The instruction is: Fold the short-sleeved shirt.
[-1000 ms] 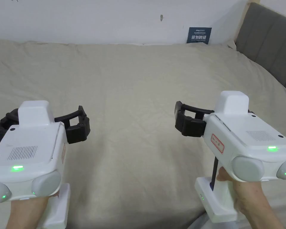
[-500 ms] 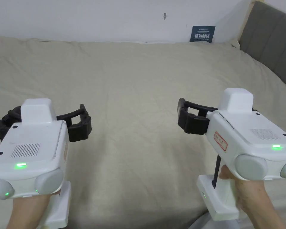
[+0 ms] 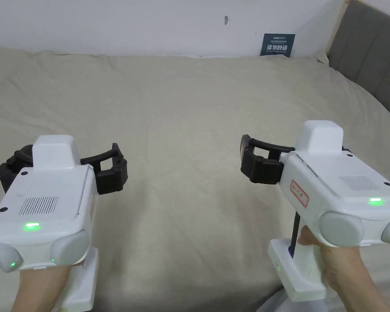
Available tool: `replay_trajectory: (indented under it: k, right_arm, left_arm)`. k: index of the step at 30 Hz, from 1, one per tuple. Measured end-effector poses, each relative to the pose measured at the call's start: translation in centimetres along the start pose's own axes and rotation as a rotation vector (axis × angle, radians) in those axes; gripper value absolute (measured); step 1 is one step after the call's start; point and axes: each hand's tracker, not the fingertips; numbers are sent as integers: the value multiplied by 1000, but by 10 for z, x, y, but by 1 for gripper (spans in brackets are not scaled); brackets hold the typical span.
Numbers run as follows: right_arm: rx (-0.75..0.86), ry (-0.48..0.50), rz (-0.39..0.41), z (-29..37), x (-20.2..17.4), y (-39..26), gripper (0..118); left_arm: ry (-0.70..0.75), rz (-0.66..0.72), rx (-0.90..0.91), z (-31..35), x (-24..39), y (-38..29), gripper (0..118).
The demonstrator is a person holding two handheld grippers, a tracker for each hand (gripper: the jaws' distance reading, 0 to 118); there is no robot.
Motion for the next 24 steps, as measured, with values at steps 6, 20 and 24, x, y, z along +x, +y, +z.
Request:
replay_trajectory:
  k: [6,20,24]
  right_arm:
    - [-2,0,-1,-1,0,0,118]
    - [-2,3,3,-2,1,0,118]
    - [-1,4,0,-3,2,0,118]
  left_arm:
    - [1,1,-4,-1,0,-1,118]
    - [4,0,-7,-1,0,-2,118]
    - [2,0,-8,-1,0,-2,118]
